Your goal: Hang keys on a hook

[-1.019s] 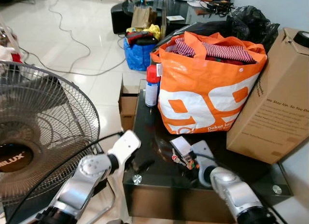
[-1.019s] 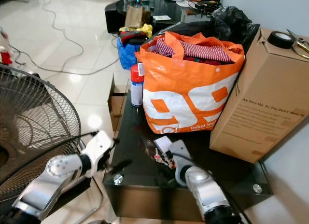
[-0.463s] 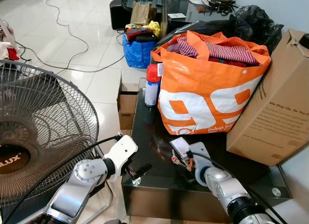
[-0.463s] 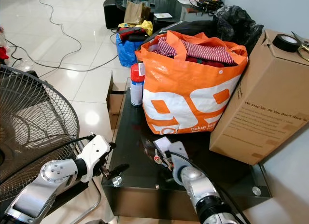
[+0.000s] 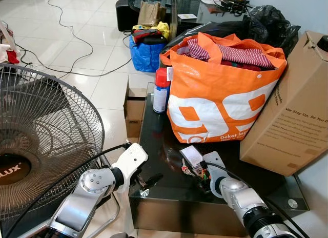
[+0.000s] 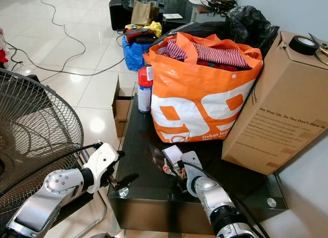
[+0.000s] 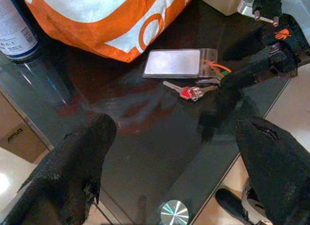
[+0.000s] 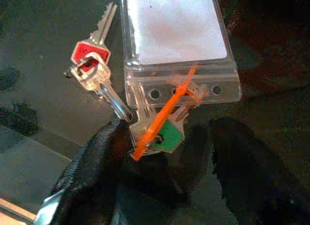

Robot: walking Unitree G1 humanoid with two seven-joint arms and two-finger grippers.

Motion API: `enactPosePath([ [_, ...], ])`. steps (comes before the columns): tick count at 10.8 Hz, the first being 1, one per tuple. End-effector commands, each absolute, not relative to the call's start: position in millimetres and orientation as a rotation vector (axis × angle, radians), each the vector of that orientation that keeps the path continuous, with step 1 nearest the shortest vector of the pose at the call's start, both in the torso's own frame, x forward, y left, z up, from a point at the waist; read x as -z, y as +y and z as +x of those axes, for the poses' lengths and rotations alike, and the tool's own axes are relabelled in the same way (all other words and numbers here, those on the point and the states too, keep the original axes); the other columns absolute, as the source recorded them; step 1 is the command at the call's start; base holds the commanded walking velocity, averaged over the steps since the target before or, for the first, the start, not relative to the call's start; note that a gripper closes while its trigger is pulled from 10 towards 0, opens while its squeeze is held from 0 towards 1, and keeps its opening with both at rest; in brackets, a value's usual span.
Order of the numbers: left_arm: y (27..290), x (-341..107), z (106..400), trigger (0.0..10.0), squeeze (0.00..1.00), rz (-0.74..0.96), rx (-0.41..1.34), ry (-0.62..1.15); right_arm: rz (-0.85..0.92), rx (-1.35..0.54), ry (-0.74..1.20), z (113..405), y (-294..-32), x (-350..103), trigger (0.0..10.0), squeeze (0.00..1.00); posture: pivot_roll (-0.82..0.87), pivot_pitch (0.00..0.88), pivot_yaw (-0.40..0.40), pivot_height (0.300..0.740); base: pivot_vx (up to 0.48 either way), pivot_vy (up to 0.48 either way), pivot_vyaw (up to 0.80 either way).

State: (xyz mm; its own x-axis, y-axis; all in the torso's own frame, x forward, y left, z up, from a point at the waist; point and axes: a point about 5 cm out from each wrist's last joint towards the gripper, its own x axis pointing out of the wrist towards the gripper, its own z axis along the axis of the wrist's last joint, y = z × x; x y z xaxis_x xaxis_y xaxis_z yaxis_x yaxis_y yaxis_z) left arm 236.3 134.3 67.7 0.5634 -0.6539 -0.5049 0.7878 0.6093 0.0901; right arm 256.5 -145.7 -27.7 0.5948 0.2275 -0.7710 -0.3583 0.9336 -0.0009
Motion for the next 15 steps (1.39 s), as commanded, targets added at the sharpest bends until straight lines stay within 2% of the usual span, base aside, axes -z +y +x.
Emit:
enactPosePath([
  [1,130.4,-71.9,238.7,10.0,0.0,0.327,0.873,0.436,-0.177,-0.348,0.888,253.8,-150.9,28.9,0.0,0.0,-0.09,0.0,-0.081,0.74,0.0,0.0,0.0],
  [15,129.3,-72.5,242.2,10.0,0.0,0.335,0.874,0.427,-0.139,-0.371,0.902,248.4,-157.6,27.7,0.0,0.0,-0.09,0.0,-0.076,0.74,0.0,0.0,0.0],
])
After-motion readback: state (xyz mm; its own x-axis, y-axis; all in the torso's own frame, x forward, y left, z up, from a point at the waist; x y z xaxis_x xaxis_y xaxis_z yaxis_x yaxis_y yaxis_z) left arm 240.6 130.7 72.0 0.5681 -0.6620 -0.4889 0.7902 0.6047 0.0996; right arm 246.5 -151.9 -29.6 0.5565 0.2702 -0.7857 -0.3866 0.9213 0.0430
